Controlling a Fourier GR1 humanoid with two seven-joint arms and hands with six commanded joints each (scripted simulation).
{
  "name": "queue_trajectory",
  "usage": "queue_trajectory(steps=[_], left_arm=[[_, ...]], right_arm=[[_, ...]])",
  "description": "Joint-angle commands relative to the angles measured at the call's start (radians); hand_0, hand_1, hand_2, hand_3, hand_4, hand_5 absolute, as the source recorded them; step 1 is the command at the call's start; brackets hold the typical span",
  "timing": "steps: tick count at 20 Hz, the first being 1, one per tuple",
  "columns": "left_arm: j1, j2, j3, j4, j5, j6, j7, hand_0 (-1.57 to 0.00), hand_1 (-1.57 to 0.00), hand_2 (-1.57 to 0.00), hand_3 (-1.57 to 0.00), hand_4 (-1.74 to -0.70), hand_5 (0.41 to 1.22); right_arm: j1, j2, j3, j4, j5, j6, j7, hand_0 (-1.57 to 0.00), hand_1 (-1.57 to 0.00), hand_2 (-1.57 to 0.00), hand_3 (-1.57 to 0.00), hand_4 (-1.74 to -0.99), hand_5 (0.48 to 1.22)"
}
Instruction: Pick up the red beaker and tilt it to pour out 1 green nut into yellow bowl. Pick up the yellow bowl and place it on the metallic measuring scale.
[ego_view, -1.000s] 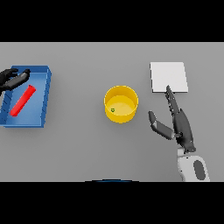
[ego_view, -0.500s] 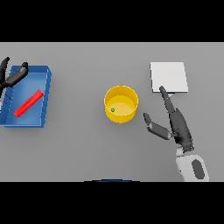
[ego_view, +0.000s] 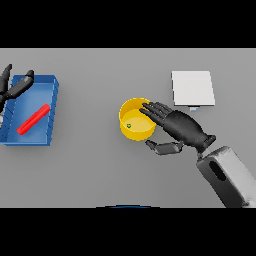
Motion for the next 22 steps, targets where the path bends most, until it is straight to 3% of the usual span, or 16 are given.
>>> queue_trajectory(steps=[1,5,12,18,22], left_arm=[[0.008,0.004,0.001,0.0,0.0,-0.001,-0.014,0.0,0.0,0.0,0.0,-0.71,0.672],[0.016,0.001,0.004,-0.013,0.01,0.003,-0.011,0.0,0.0,0.0,0.0,-0.72,0.682],[0.026,0.014,0.011,-0.039,0.022,0.005,-0.013,0.0,0.0,0.0,0.0,-0.72,0.686],[0.017,0.005,0.016,-0.014,0.027,-0.01,-0.025,0.0,0.0,0.0,0.0,-0.72,0.682],[0.042,0.028,0.023,-0.048,0.034,0.002,-0.029,0.0,0.0,0.0,0.0,-0.72,0.688]], right_arm=[[-0.032,-0.015,0.024,0.026,0.033,0.017,-0.001,0.0,0.0,0.0,0.0,-1.228,0.703],[-0.153,-0.052,0.099,0.114,0.096,0.094,-0.065,0.0,0.0,0.0,0.0,-1.211,0.704],[-0.303,-0.006,0.224,0.299,0.193,0.166,-0.07,0.0,0.0,0.0,0.0,-1.226,0.702],[-0.39,0.016,0.272,0.406,0.227,0.215,-0.077,0.0,0.0,0.0,0.0,-1.27,0.727],[-0.413,0.04,0.273,0.428,0.214,0.254,-0.066,0.0,0.0,0.0,0.0,-1.297,0.753]])
